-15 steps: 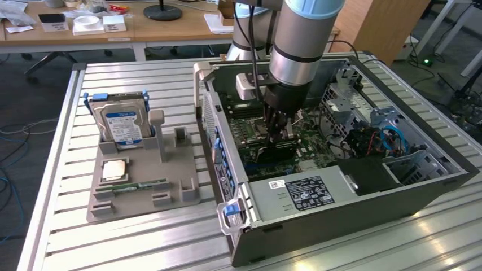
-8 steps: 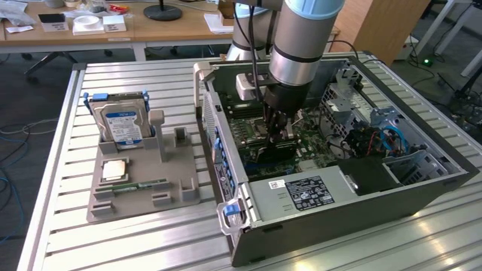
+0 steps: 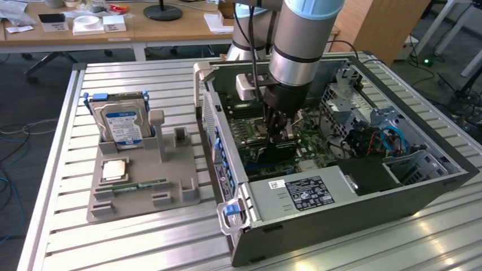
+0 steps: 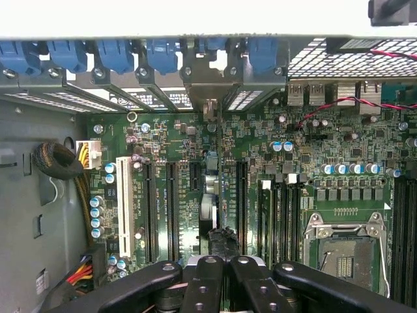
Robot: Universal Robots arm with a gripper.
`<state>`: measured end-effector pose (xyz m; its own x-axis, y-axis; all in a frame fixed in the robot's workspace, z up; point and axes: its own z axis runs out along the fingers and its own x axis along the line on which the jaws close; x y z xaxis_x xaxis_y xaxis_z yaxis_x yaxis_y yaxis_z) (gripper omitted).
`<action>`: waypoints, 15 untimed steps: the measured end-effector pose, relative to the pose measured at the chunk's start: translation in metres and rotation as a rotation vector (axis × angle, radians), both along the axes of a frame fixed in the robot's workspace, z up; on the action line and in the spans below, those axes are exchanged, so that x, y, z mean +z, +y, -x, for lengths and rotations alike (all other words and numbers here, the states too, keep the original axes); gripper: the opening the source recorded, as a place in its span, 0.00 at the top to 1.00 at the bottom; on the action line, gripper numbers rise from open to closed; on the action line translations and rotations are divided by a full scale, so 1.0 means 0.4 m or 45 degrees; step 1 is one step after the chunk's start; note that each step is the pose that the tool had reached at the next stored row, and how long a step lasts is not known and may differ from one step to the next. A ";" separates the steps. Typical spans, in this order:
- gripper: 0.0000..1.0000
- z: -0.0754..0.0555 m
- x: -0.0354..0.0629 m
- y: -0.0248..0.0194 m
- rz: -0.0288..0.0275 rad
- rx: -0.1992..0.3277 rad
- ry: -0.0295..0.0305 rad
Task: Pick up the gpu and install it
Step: 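Press down on the gpu until it lock into place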
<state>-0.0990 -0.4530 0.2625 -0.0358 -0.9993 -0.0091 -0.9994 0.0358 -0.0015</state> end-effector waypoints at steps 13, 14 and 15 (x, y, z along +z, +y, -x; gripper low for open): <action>0.89 0.001 -0.001 0.000 -0.0001 0.000 -0.0001; 0.89 0.001 -0.001 0.000 -0.0001 0.000 0.0000; 0.89 0.001 -0.001 0.000 -0.0001 0.000 -0.0001</action>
<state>-0.0995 -0.4530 0.2619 -0.0358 -0.9993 -0.0092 -0.9994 0.0358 -0.0016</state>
